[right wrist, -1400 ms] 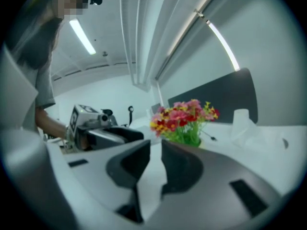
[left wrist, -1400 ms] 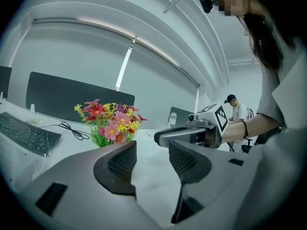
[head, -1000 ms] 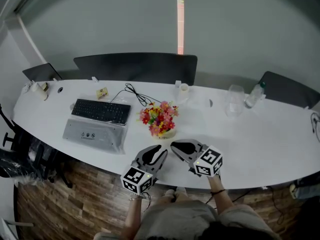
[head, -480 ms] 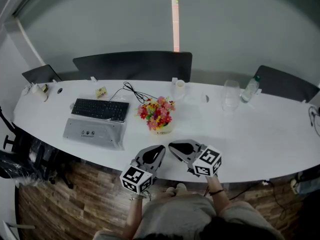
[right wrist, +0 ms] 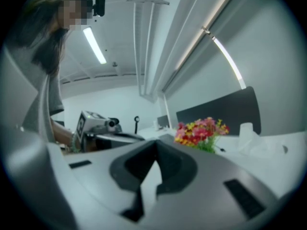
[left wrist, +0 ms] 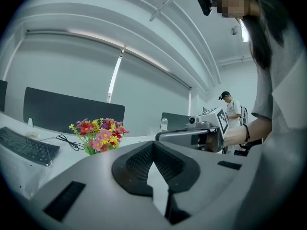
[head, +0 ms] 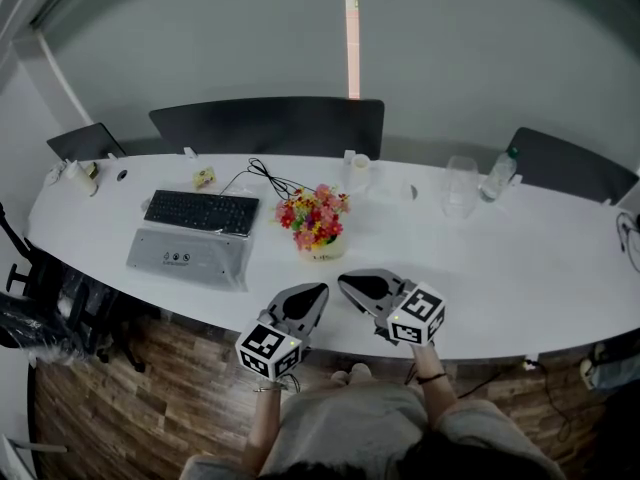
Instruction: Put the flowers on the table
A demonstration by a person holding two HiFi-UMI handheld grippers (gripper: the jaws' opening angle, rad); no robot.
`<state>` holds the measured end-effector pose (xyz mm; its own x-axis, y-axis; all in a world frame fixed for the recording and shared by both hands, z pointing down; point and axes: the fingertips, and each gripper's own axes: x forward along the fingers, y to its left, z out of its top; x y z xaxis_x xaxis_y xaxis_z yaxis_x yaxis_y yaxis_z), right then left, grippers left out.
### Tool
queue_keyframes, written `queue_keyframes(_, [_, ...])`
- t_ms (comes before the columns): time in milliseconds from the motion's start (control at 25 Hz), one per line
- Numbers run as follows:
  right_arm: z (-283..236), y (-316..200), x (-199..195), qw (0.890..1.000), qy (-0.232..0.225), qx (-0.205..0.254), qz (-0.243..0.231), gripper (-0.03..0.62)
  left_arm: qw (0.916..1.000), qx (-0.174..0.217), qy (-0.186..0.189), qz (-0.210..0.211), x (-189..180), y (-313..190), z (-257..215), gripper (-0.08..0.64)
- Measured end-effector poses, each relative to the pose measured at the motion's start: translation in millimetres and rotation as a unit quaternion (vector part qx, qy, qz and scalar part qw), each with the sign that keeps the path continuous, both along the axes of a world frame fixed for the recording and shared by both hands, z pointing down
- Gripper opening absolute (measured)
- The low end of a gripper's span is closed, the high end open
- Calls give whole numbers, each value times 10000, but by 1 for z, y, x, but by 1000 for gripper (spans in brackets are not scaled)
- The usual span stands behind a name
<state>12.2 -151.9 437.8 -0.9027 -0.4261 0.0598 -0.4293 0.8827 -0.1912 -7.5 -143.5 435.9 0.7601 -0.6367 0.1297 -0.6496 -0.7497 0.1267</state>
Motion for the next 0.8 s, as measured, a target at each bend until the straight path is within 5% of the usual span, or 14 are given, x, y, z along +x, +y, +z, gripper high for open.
queue_keyframes(800, [-7, -2, 8, 9998, -93, 147, 102, 25, 9999, -48, -2, 133, 4, 2, 2, 17])
